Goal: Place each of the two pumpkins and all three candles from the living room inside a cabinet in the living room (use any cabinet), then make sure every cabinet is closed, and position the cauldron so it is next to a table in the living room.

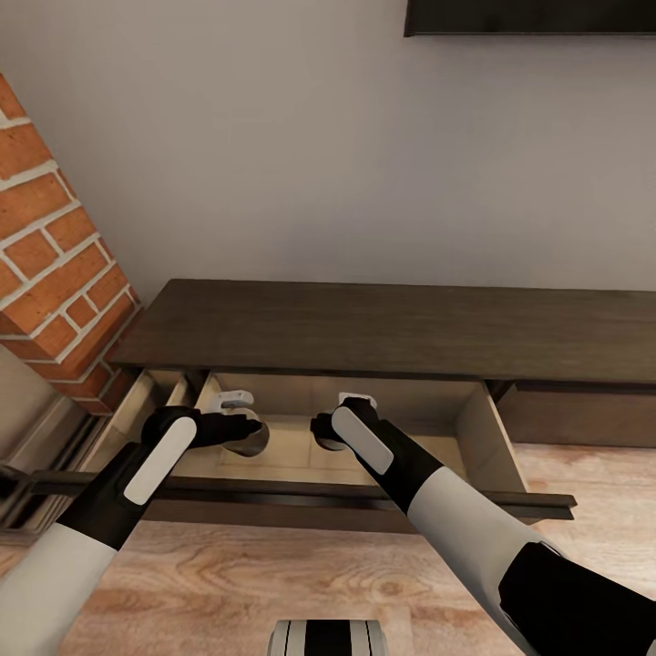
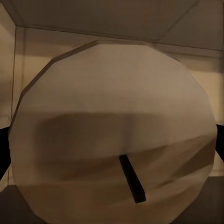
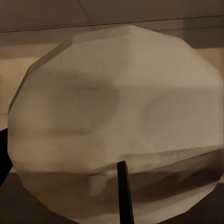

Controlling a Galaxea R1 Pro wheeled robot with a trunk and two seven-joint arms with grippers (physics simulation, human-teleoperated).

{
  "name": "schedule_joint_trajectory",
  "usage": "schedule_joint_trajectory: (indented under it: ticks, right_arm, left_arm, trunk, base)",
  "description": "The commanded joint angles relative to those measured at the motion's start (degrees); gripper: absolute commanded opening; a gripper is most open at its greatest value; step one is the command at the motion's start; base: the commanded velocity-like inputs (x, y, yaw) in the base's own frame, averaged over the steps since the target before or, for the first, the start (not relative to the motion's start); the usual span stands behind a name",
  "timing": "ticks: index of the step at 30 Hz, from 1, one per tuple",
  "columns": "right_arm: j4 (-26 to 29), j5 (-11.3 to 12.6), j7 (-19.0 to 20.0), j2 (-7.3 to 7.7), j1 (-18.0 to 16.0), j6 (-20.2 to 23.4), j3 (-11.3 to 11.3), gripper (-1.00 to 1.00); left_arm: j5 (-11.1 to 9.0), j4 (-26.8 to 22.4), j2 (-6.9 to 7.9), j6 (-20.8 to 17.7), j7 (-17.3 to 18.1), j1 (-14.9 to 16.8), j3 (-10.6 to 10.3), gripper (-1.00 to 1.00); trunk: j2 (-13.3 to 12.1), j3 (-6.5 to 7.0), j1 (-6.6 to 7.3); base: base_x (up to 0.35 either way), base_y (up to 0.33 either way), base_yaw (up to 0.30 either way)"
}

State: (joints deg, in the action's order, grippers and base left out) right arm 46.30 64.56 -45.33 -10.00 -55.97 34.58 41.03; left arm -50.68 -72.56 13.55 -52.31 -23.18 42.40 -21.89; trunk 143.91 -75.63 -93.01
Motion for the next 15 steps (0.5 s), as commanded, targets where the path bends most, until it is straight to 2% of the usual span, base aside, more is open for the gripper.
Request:
schedule_joint_trajectory:
  ticks: [1, 12, 15]
  right_arm:
    - [0.03, 0.3, -0.46, 0.0, -0.04, 0.14, 0.1, -1.0]
    - [0.07, 0.3, -0.41, 0.0, 0.07, 0.11, 0.14, -1.0]
    - [0.04, 0.3, 0.84, 0.0, 0.07, 0.12, 0.88, -1.0]
  left_arm:
    - [-0.48, -0.12, 0.06, -0.08, -0.55, 0.05, -0.1, -1.0]
    - [-0.43, 0.01, 0.07, -0.08, -0.62, 0.05, -0.14, -1.0]
    - [-0.42, 0.03, 0.07, -0.08, -0.62, 0.05, -0.16, -1.0]
  trunk:
    - [0.02, -0.05, 0.01]
    - [0.15, -2.26, -0.25]
    - [0.19, -2.93, -0.32]
  base:
    - [0.001, 0.003, 0.0]
    - [0.0, 0.0, 0.0]
    - [0.0, 0.0, 0.0]
